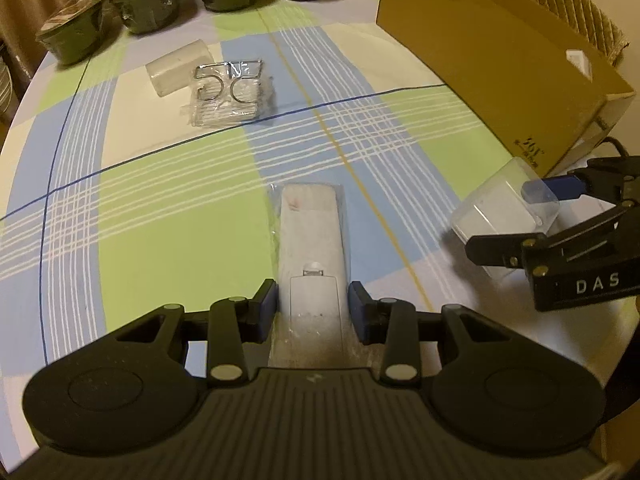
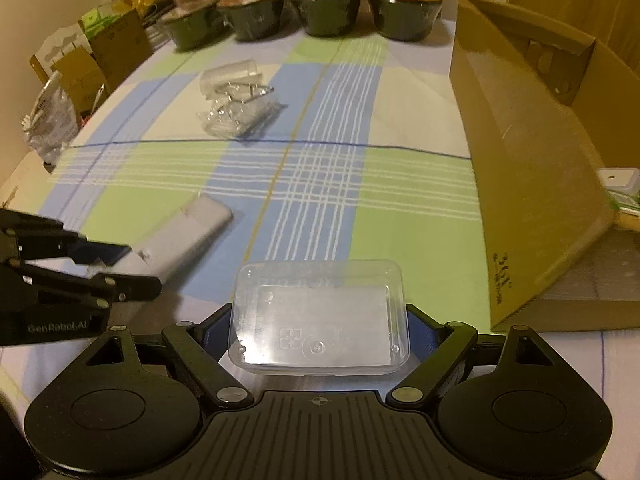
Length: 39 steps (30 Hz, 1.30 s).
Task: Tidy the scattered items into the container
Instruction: 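Carry the white bagged item and clear tray over the cardboard box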
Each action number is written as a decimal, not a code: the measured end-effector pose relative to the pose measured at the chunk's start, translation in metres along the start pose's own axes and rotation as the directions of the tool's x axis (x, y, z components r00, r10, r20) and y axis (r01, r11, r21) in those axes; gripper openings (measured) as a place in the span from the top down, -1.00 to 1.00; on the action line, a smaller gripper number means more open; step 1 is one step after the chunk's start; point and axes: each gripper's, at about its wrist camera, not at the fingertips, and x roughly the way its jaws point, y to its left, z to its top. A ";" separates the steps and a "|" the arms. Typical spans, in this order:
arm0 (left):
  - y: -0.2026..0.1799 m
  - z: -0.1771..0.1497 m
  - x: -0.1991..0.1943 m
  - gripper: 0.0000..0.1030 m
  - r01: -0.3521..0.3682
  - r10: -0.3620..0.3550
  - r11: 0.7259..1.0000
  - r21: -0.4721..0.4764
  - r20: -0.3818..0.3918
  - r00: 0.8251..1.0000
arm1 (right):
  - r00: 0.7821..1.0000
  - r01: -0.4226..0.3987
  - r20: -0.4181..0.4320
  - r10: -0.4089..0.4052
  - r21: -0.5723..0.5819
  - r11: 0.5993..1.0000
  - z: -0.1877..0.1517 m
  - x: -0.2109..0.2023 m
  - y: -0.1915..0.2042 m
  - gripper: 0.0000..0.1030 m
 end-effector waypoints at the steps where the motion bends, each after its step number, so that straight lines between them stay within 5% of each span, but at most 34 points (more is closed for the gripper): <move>1: -0.002 -0.002 -0.004 0.36 0.001 -0.001 1.000 -0.004 0.003 1.000 | 1.000 -0.001 0.005 0.001 0.002 1.000 -0.001 -0.005 0.001 -0.71; 14: -0.029 -0.021 -0.044 0.36 -0.001 0.001 1.000 -0.012 0.028 1.000 | 0.999 0.011 0.044 -0.013 0.038 0.999 -0.021 -0.052 -0.003 -0.71; 24: -0.035 -0.040 -0.005 0.36 0.012 -0.012 1.000 -0.004 -0.085 0.996 | 1.000 0.015 0.001 -0.015 0.066 0.998 -0.041 -0.045 -0.009 -0.71; 31: -0.036 -0.035 0.007 0.19 0.001 0.000 1.000 0.018 -0.071 0.997 | 1.000 0.015 -0.015 -0.014 0.070 0.997 -0.042 -0.037 -0.015 -0.71; 39: -0.037 -0.033 0.000 0.36 -0.007 0.009 0.999 0.034 -0.073 0.997 | 1.000 0.008 -0.007 -0.008 0.071 0.997 -0.040 -0.038 -0.014 -0.71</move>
